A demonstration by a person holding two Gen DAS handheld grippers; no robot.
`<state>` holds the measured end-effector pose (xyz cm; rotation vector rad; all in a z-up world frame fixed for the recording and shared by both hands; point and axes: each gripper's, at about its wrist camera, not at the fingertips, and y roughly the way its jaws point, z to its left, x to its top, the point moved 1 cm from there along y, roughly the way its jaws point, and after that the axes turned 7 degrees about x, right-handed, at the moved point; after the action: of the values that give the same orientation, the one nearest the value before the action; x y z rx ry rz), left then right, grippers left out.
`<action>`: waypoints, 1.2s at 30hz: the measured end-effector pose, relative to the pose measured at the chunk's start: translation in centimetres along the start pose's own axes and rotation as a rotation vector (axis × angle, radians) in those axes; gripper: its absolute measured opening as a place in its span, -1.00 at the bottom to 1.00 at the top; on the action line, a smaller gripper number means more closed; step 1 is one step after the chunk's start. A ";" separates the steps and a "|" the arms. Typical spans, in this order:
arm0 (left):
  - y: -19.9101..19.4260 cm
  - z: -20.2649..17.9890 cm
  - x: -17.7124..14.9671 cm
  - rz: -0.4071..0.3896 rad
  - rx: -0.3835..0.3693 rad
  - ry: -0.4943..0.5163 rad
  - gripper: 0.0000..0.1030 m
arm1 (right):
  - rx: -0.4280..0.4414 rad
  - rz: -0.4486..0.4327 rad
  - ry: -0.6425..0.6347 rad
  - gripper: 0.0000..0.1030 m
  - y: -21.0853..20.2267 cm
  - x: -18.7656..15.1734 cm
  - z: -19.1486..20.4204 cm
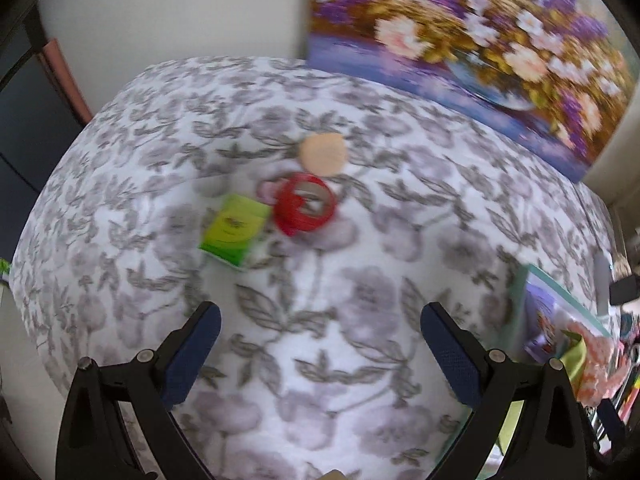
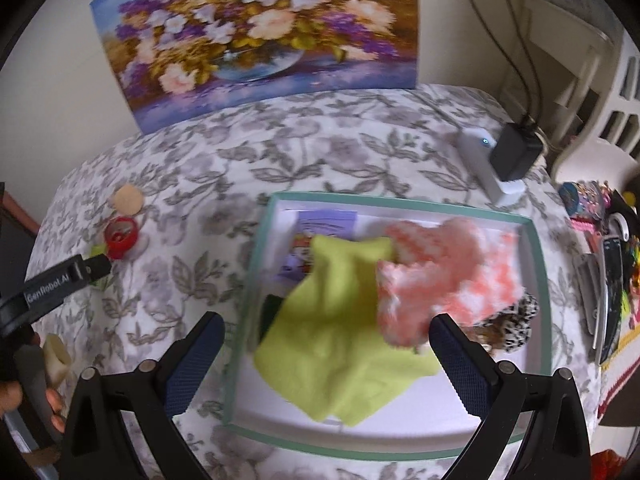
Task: Organize soft objects
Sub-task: 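Move both tools back toward the green tissue pack and red tape roll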
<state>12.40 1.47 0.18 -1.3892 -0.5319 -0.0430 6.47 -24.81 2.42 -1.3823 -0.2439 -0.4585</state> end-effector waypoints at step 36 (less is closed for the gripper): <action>4.7 11.7 2.7 0.060 -0.068 -0.265 0.94 | 0.215 0.004 -0.152 1.00 5.6 1.1 12.8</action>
<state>12.51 14.17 -2.18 -1.4858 -0.7135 0.1747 11.18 -11.82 0.28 -1.2075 -0.4037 -0.3143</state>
